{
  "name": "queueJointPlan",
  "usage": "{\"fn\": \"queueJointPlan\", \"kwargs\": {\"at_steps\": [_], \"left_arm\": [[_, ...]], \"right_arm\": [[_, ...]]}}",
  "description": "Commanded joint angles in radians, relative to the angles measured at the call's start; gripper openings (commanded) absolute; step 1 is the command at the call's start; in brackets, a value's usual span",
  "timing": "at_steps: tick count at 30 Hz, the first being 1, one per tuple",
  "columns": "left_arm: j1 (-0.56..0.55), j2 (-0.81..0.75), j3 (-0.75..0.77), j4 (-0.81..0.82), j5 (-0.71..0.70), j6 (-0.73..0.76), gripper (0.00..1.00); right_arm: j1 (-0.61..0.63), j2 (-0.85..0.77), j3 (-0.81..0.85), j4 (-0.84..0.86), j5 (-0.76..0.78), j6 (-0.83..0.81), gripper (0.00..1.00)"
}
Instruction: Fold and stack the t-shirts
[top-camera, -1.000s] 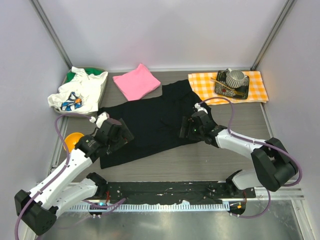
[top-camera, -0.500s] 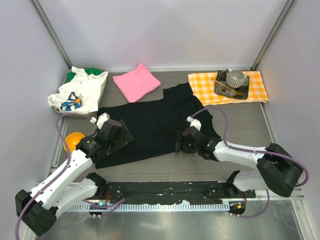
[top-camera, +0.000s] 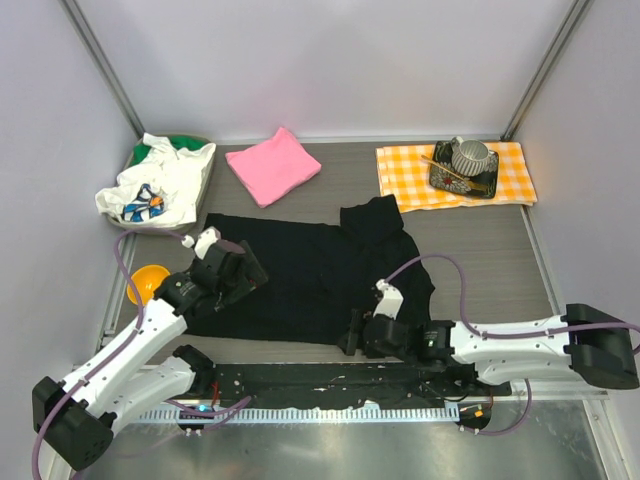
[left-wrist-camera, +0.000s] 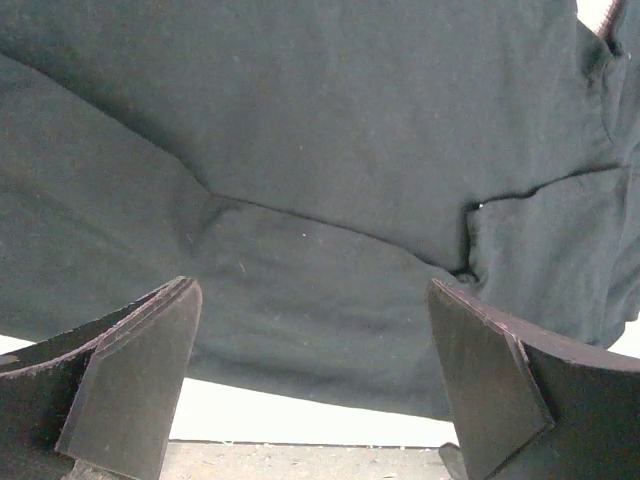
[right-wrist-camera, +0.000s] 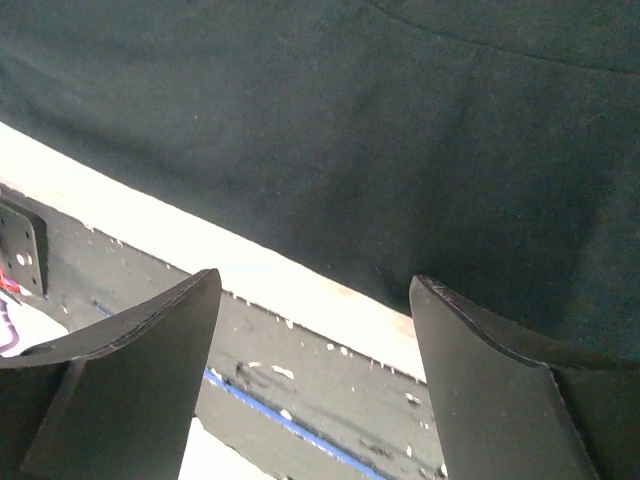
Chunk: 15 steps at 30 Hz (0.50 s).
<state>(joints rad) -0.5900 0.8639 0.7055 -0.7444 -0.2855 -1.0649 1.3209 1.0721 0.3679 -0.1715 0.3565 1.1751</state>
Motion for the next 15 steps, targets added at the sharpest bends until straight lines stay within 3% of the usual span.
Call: {"fn": "queueJointPlan", "kwargs": {"at_steps": [1,7,15], "left_arm": [[-0.005,-0.012,-0.006,0.031,-0.012,0.011,1.0],[-0.005,0.017,0.022,0.034,0.005,0.025,1.0],[-0.005,0.03,0.057,0.028,0.006,0.033,1.0]], "right_arm": [[0.087,0.002,-0.038,-0.35,0.03,0.138,0.84],[0.034,0.02,0.205,-0.312,0.289,-0.143,0.89],[-0.277,0.284,0.393,-0.094,0.185,-0.42,0.9]]}}
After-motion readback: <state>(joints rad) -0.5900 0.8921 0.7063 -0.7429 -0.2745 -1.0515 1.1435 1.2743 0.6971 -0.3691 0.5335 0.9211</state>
